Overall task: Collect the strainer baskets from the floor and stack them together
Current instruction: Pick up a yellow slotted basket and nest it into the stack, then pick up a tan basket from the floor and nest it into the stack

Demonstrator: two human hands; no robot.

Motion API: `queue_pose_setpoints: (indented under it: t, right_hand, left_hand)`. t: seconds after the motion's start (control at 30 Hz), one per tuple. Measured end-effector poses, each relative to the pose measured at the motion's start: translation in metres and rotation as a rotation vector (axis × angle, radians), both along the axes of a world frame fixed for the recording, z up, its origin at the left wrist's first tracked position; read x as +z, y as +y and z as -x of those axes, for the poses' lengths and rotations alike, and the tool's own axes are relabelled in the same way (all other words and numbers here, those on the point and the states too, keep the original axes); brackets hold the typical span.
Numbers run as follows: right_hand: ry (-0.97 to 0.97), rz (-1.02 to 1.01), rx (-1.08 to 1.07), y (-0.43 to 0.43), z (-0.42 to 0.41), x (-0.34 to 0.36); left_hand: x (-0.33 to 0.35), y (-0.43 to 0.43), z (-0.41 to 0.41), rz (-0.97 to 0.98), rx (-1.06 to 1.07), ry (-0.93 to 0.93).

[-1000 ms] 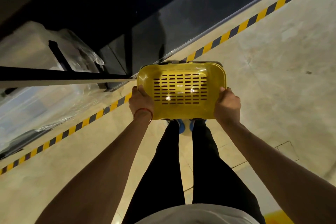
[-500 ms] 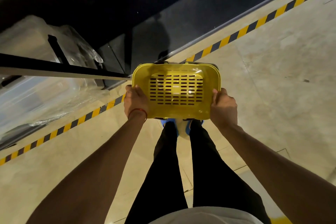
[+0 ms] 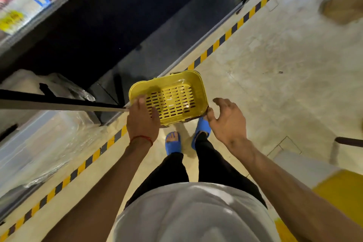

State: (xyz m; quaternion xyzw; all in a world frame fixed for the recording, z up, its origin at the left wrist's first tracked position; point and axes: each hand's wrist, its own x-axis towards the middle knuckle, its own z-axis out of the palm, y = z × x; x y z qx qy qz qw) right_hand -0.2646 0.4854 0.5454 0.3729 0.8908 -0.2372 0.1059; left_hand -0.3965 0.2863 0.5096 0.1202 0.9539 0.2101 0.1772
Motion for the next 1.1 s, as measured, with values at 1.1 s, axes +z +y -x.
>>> queue_pose_setpoints:
  t: [1.1]
  right_hand:
    - [0.106,-0.529,-0.172,0.371,-0.265,0.118]
  left_hand:
    - [0.155,0.474,-0.149,0.132,-1.102,0.539]
